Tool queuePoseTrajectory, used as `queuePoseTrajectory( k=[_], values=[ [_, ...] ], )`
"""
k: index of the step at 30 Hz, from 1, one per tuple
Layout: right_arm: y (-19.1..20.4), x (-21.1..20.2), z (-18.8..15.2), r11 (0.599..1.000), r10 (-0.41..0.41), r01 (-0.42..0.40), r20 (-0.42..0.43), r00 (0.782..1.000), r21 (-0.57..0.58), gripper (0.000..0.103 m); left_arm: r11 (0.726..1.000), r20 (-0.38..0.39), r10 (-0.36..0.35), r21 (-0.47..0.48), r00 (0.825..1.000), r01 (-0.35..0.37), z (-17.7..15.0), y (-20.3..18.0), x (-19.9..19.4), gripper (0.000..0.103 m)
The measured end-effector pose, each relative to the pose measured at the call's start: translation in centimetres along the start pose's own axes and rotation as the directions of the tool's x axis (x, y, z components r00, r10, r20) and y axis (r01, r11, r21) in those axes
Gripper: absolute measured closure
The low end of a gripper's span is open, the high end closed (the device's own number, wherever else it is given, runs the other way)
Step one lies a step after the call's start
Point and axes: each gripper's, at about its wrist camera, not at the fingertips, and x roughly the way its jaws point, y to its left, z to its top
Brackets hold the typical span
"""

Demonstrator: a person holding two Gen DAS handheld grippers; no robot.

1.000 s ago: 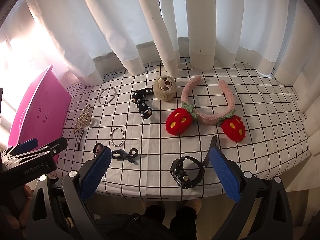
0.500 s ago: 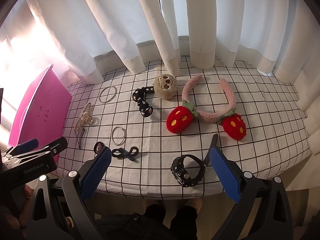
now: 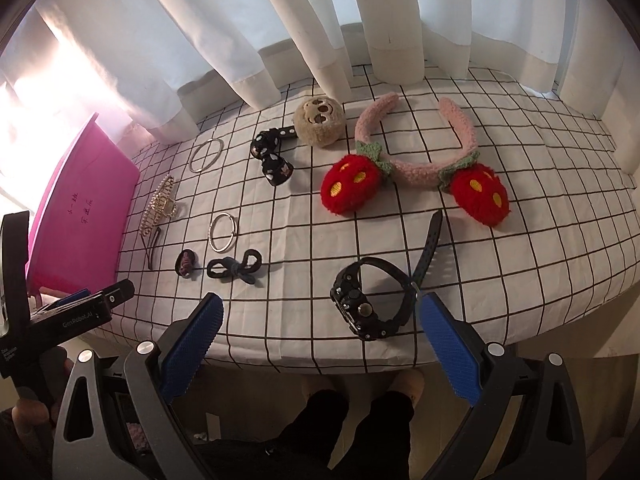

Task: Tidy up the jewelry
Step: 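Grasp the black hair tie with left tool while right tool grasps the black watch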

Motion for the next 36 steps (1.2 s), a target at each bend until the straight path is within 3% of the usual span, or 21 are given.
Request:
queuePoseTrajectory(
  k=[12, 20, 26, 33, 36],
  values=[
    [-3.4, 4.1, -1.7, 0.998, -0.061, 0.062, -0.04, 0.997, 0.029, 0.009, 0.997, 0.003, -0.076, -0.006, 0.997, 0.076, -0.3, -1.3, 5.7, 0.006],
    [-4.0, 7.1, -1.8, 0.996, -0.075, 0.078, -0.065, 0.995, 0.049, 0.009, 0.997, 0.017, -0.076, 0.021, 0.997, 0.076, 0.1, -2.2, 7.6, 0.006],
    [-4.1, 8.8, -1.8, 0.99, -0.129, 0.133, -0.08, 0.988, 0.046, 0.009, 0.996, 0.024, -0.079, 0.041, 0.997, 0.078, 0.3, -2.6, 8.7, 0.006],
    [-3.6, 9.4, -1.6, 0.984, -0.177, 0.177, -0.061, 0.982, -0.001, 0.009, 0.994, 0.03, -0.081, 0.071, 0.996, 0.078, 0.5, -3.2, 9.3, 0.006],
    [-2.8, 10.0, -1.8, 0.971, -0.233, 0.229, -0.062, 0.97, -0.063, 0.009, 0.994, 0.042, -0.078, 0.077, 0.996, 0.075, 0.8, -3.5, 9.5, 0.006]
  ],
)
